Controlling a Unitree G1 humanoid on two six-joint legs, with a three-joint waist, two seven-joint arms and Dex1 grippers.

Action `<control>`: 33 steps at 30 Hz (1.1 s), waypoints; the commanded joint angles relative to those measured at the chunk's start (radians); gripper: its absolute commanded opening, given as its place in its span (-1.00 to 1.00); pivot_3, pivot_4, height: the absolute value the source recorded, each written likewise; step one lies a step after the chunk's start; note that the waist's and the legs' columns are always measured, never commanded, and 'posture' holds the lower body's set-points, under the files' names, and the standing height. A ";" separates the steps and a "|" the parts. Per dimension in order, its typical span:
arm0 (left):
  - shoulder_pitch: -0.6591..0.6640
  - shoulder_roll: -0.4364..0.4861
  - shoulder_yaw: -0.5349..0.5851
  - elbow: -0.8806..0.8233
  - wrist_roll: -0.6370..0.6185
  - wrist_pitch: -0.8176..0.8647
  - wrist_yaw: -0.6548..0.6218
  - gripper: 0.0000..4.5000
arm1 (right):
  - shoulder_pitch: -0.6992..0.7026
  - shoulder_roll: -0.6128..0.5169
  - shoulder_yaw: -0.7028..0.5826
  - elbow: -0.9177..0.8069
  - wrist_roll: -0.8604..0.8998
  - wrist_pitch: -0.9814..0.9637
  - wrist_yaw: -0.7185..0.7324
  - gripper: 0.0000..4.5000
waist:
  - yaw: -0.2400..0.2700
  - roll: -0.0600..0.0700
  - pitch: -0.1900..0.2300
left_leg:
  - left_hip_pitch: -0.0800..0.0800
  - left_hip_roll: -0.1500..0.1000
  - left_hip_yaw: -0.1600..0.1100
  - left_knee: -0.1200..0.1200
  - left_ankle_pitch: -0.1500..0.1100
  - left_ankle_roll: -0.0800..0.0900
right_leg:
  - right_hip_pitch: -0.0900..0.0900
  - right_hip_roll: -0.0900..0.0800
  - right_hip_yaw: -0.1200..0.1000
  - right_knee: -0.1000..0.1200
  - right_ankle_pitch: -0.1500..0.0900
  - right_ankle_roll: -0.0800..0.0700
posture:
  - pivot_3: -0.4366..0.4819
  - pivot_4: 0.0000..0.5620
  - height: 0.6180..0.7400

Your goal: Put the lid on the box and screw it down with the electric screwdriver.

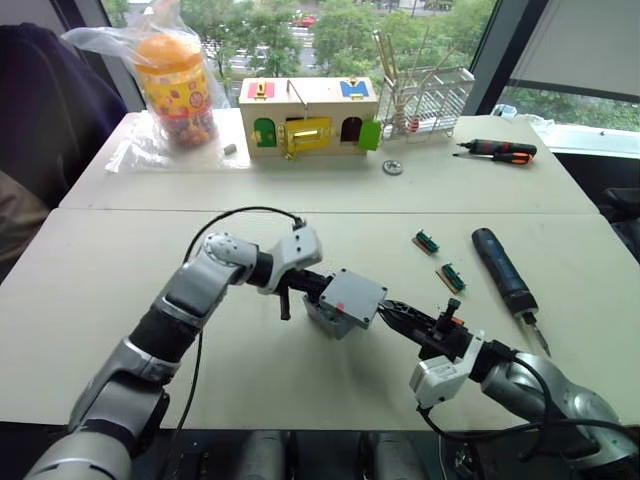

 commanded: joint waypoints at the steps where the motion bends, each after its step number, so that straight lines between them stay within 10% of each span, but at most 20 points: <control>1: -0.027 0.016 0.030 -0.051 -0.026 0.004 -0.011 -1.00 | -0.002 0.008 -0.005 -0.014 0.001 -0.003 -0.017 -0.92 | -0.001 0.000 0.000 | 0.000 0.000 0.000 0.000 0.000 0.000 | 0.000 0.000 0.000 0.000 0.000 0.000 | -0.05 -0.47 0.45; 33: -0.041 -0.004 -0.010 -0.002 -0.030 -0.101 -0.049 -1.00 | 0.055 0.123 0.041 -0.224 -0.006 0.177 0.167 -0.92 | -0.001 0.000 0.001 | 0.000 0.000 -0.001 0.000 0.001 -0.001 | 0.000 0.001 0.000 0.000 0.000 0.000 | -0.05 -0.47 0.45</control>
